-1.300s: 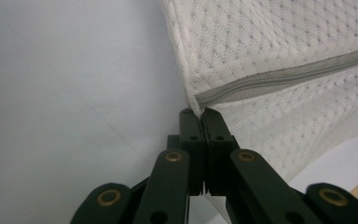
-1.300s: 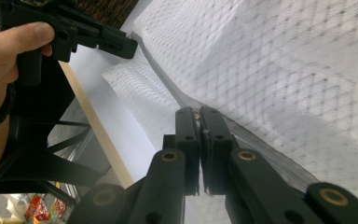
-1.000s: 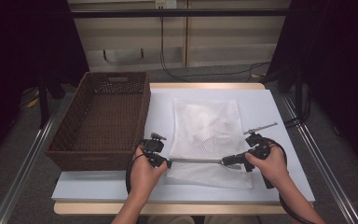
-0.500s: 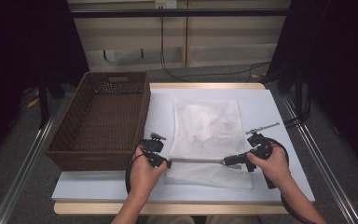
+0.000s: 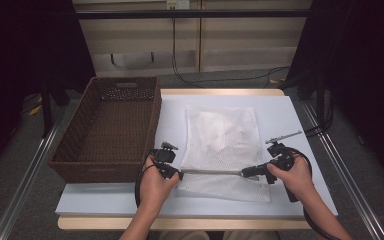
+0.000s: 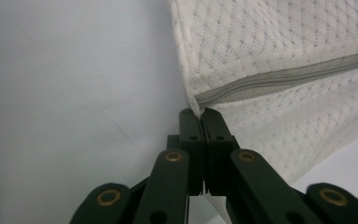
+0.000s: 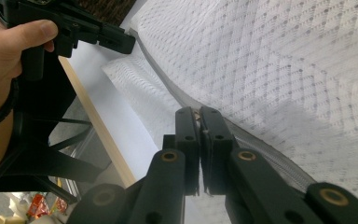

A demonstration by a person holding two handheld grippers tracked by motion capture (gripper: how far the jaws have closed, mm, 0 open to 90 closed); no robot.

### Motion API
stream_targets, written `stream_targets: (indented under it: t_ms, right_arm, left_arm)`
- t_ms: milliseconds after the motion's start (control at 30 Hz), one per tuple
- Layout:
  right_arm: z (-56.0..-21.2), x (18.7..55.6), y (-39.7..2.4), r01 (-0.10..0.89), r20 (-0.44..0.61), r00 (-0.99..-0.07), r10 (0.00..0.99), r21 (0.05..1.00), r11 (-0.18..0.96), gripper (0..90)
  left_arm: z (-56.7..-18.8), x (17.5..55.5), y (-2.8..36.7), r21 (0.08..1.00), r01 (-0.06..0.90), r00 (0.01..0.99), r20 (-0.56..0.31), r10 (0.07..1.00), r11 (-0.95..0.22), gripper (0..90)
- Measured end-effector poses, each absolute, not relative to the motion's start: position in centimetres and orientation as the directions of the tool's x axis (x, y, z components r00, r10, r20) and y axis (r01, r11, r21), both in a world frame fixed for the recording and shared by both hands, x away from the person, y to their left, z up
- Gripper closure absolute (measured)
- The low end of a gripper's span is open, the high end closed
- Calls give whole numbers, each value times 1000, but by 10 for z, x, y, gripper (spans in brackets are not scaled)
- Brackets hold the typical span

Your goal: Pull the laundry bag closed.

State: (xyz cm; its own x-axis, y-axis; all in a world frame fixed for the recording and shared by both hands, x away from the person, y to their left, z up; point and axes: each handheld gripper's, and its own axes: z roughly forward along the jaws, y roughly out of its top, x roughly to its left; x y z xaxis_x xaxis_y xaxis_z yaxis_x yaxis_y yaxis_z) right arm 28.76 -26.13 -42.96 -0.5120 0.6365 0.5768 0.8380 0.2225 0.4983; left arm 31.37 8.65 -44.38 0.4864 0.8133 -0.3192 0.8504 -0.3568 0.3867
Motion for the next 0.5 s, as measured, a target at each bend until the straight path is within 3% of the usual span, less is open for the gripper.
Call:
stream_targets:
  t_ms: [500]
  right_arm:
    - [-429,284,-268,841,579,-502,643,500,207,874]
  left_arm:
    - [-444,315,85,386,850,486,-311,817,-359,884]
